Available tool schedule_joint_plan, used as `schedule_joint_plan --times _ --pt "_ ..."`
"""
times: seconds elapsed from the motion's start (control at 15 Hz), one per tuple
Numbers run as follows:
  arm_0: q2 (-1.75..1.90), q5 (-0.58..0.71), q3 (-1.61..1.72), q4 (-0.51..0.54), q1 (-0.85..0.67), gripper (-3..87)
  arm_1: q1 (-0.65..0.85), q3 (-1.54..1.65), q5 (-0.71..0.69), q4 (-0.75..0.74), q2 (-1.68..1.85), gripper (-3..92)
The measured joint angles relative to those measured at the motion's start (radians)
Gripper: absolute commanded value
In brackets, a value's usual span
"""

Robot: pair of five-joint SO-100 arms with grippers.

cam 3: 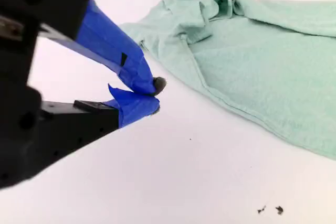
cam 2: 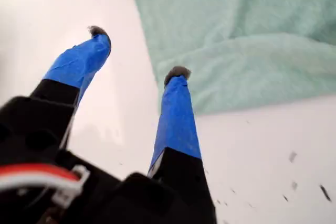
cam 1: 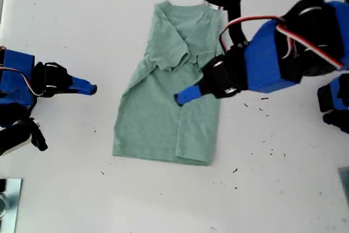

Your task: Fold t shirt

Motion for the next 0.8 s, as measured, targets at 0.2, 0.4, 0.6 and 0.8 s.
schedule_joint_plan --times 0.2,0.4,0.6,0.8 --pt "0.000 0.002 0.000 0.000 0.000 -0.2 0.032 0.324 0.009 0.014 0.075 8.1" --pt "0.002 0.005 0.000 0.000 0.000 -0.2 0.141 1.062 0.060 -0.321 0.425 2.4" --pt "0.006 0.009 0.002 0.000 0.000 -0.2 0.291 1.692 0.032 -0.505 0.854 2.4" --pt "-0.012 0.008 -0.021 0.002 0.000 -0.3 0.348 1.848 0.014 -0.367 1.258 2.4"
